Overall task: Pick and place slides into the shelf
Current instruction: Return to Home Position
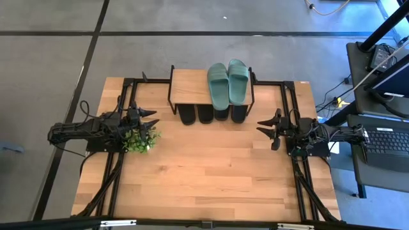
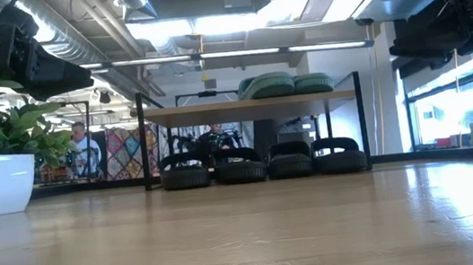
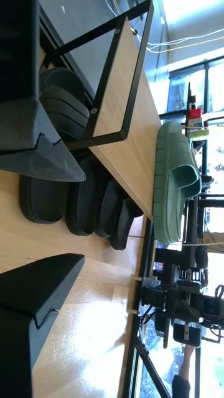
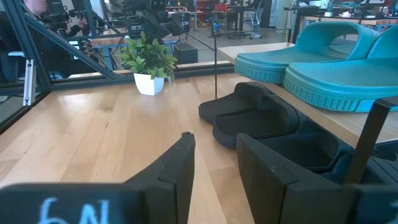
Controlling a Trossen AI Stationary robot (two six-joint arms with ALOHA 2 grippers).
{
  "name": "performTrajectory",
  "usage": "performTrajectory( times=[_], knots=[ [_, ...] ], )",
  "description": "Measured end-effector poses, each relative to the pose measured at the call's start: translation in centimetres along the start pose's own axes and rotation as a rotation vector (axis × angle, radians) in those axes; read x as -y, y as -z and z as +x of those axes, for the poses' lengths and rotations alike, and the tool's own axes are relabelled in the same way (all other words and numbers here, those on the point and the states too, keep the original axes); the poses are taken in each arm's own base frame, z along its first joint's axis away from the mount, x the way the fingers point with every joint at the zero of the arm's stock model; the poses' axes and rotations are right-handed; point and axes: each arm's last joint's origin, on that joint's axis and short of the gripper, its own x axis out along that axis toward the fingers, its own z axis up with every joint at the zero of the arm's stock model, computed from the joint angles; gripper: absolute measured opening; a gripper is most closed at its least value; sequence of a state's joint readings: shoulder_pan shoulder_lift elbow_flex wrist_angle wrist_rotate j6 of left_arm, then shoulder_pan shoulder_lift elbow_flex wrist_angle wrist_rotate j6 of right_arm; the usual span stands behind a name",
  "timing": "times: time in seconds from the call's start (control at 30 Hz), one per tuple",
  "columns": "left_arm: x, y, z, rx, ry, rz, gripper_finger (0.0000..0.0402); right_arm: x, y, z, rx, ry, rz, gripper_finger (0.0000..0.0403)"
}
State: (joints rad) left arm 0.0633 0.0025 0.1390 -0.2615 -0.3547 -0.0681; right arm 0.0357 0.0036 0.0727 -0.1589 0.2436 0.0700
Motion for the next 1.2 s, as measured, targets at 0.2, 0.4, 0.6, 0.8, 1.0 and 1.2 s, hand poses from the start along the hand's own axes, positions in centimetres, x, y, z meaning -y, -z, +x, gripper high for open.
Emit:
performTrajectory(
  times=[0.2,0.4,0.6,0.8,1.0,1.2],
  knots=[
    [0.00,0.00,0.00,0.000,0.000,0.000,0.0193,0.00,0.00,0.00,0.000,0.000,0.000,0.0122],
    [0.00,0.00,0.00,0.000,0.000,0.000,0.0193,0.00,0.00,0.00,0.000,0.000,0.000,0.0122],
    [0.00,0.00,0.00,0.000,0.000,0.000,0.0193,0.00,0.00,0.00,0.000,0.000,0.000,0.0122],
    [0.00,0.00,0.00,0.000,0.000,0.000,0.0193,0.00,0.00,0.00,0.000,0.000,0.000,0.0122],
    [0.00,0.00,0.00,0.000,0.000,0.000,0.0193,-0.05,0.01,-0.01,-0.001,-0.006,-0.001,0.0122],
    [0.00,0.00,0.00,0.000,0.000,0.000,0.0193,-0.37,0.02,-0.07,-0.002,-0.042,-0.004,0.0122]
  ],
)
